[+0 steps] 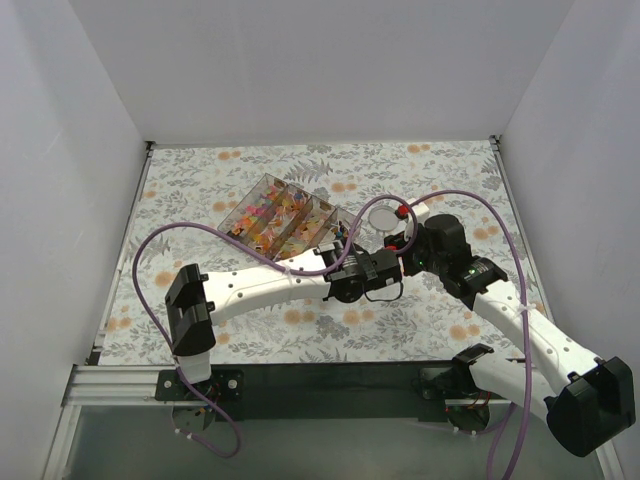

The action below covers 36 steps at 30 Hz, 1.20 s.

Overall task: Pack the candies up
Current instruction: Place the fake candies in the packing bottle, then scoop the fake candies from the storage box.

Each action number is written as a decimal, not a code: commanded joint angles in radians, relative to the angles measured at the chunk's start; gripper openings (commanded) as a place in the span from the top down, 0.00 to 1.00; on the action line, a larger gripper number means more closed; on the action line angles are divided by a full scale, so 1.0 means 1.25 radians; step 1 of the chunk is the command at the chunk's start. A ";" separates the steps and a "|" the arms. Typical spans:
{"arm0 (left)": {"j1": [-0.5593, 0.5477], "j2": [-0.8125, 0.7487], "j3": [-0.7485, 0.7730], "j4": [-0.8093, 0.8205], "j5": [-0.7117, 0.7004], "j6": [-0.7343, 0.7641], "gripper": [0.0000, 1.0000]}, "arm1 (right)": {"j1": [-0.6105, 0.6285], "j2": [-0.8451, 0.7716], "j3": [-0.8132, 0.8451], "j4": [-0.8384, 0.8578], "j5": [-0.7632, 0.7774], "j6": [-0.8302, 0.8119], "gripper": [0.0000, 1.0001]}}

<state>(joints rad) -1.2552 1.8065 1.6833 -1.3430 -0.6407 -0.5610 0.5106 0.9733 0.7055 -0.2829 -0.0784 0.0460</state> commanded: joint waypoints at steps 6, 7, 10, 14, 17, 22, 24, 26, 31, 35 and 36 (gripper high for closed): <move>-0.008 -0.016 -0.013 -0.039 -0.068 0.033 1.00 | -0.002 -0.003 -0.004 0.035 -0.006 0.000 0.29; -0.008 -0.016 -0.015 -0.039 -0.069 0.034 1.00 | -0.002 -0.003 -0.004 0.035 -0.006 0.000 0.29; -0.009 -0.020 -0.021 -0.040 -0.079 0.040 1.00 | -0.002 -0.003 -0.005 0.035 -0.006 0.000 0.29; -0.009 -0.035 -0.011 -0.040 -0.083 0.036 1.00 | -0.002 -0.004 -0.005 0.036 -0.006 0.000 0.29; 0.006 -0.054 0.000 -0.040 -0.046 0.022 1.00 | -0.002 -0.003 -0.002 0.035 -0.008 0.000 0.29; 0.079 -0.106 0.003 -0.030 0.019 -0.040 1.00 | -0.002 0.001 0.012 0.039 -0.018 0.005 0.29; 0.111 -0.126 -0.010 -0.009 0.060 -0.060 1.00 | -0.002 0.003 0.022 0.039 -0.022 0.007 0.29; 0.153 -0.159 -0.032 0.015 0.095 -0.073 1.00 | -0.002 0.007 0.031 0.040 -0.029 0.009 0.29; 0.313 -0.200 -0.084 0.064 0.199 -0.083 1.00 | -0.002 0.023 0.039 0.042 -0.044 0.017 0.29; 0.410 -0.185 -0.096 0.061 0.242 -0.102 1.00 | -0.002 0.037 0.047 0.041 -0.053 0.017 0.29; 0.425 -0.174 -0.107 0.063 0.249 -0.105 1.00 | -0.002 0.041 0.050 0.043 -0.053 0.016 0.30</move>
<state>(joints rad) -0.7696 1.5902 1.5761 -1.2816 -0.4046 -0.6605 0.5106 1.0161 0.7155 -0.2661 -0.1215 0.0551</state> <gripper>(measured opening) 0.108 0.708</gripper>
